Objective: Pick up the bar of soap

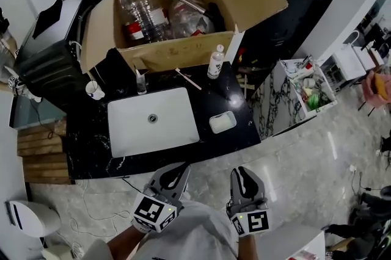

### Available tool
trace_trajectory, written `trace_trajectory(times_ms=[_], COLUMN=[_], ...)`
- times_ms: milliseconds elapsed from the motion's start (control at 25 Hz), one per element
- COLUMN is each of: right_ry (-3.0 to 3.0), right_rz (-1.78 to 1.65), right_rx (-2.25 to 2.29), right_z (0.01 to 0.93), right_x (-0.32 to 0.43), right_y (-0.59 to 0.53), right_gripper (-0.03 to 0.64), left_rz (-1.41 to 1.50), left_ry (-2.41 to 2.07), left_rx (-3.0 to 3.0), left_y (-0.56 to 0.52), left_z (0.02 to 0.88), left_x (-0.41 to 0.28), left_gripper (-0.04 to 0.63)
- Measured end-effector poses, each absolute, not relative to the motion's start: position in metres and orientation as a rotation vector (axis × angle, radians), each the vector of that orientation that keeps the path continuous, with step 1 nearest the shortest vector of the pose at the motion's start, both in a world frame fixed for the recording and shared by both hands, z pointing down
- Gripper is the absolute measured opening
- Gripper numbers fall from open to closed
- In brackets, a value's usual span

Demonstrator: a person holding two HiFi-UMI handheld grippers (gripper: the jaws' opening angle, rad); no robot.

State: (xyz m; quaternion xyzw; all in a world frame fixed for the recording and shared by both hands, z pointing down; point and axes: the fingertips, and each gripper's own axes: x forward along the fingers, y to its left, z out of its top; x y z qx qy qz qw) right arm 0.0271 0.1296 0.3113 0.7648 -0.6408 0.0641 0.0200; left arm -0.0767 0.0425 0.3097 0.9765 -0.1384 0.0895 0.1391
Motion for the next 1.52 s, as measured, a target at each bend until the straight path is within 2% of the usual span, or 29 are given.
trace_trajectory(times_ms=[720,760,840,1200,1520], right_ry=[-2.048,-2.063,-2.085,-2.16,-2.235], right_rz=[0.316,0.32,0.326,0.34,0.339], right_rx=[2.292,2.276,2.249,2.137,1.901], right_z=[0.336,0.338,0.34,0.354,0.372], right_x=[0.077,0.078,0.083,0.105,0.125], right_y=[0.061,0.059,0.056,0.033,0.006], right_gripper=[0.063,0.061,0.012,0.015,0.092], left_rz=[0.287,0.289,0.3,0.343,0.4], left_ry=[-0.481,-0.5,-0.525,-0.602,-0.643], left_rx=[2.765,2.755,2.727,2.693,2.66], left_y=[-0.018,-0.019,-0.021,-0.034,-0.04], left_z=[0.315,0.318,0.326,0.332,0.347], left_x=[-0.035,-0.035,-0.032,-0.01,0.01], left_gripper=[0.0,0.0,0.0,0.0,0.0])
